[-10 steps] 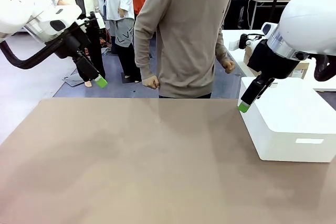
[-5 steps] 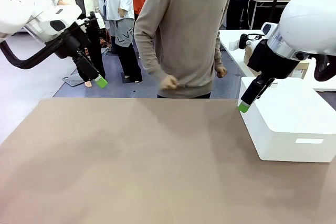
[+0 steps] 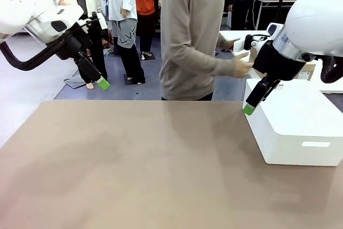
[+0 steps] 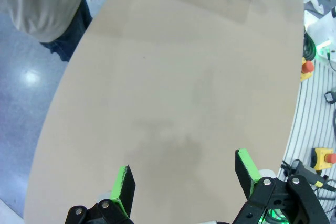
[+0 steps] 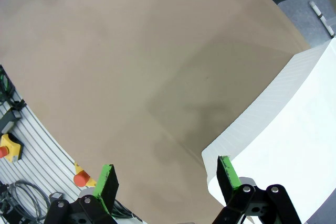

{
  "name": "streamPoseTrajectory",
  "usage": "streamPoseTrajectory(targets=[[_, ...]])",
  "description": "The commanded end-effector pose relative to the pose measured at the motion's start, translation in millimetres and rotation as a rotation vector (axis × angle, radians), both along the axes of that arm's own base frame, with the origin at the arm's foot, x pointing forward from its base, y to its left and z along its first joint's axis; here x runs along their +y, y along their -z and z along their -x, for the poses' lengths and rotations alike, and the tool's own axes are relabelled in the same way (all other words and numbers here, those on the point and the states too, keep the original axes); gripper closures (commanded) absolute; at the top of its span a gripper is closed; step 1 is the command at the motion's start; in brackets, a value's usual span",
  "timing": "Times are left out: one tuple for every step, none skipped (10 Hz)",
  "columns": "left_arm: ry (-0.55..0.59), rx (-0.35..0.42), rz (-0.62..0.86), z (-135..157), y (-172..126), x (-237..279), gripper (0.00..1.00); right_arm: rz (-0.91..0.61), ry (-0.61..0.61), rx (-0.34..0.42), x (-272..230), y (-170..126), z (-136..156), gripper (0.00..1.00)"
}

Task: Pack the shoes into the box.
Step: Press down on the lid of the Shoes Box.

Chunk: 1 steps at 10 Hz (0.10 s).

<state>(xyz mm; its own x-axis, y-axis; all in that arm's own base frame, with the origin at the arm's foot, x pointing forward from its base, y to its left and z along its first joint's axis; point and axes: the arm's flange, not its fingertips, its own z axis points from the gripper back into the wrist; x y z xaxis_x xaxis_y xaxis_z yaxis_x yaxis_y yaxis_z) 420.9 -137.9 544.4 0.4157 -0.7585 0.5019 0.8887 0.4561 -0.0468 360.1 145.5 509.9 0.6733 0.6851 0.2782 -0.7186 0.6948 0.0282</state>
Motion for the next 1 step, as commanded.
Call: streamPoseTrajectory(targets=[[-0.010, -0.001, 0.002, 0.3, -1.3, 0.7, 0.00, 0.006, 0.003, -0.003, 0.4, -2.5, -3.6, 0.00]])
